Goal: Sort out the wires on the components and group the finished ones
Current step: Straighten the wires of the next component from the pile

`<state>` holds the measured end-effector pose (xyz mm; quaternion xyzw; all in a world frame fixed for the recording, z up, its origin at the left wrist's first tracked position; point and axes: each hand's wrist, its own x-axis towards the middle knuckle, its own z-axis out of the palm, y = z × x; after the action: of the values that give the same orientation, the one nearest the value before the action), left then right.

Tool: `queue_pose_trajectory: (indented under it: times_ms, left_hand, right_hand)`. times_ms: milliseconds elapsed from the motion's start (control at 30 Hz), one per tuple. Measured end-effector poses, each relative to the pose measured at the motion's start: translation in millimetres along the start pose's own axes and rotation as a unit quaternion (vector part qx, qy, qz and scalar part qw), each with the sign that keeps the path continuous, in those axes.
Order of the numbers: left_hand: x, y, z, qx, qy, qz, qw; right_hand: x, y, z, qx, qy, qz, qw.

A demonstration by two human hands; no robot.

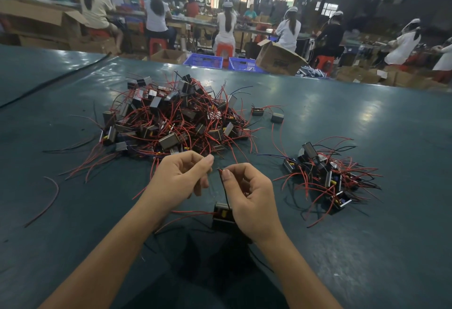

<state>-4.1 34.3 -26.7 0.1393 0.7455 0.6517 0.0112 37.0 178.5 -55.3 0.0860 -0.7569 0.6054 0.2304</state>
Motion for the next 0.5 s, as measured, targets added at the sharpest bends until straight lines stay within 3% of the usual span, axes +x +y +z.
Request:
queue_pose_trajectory:
  times_ms: [500]
  left_hand:
    - [-6.3,1.6,-7.1,0.093,-0.035,0.132,0.986]
  right_hand:
    - [2.0,0.0,-2.4,0.043,0.001,0.047,0.998]
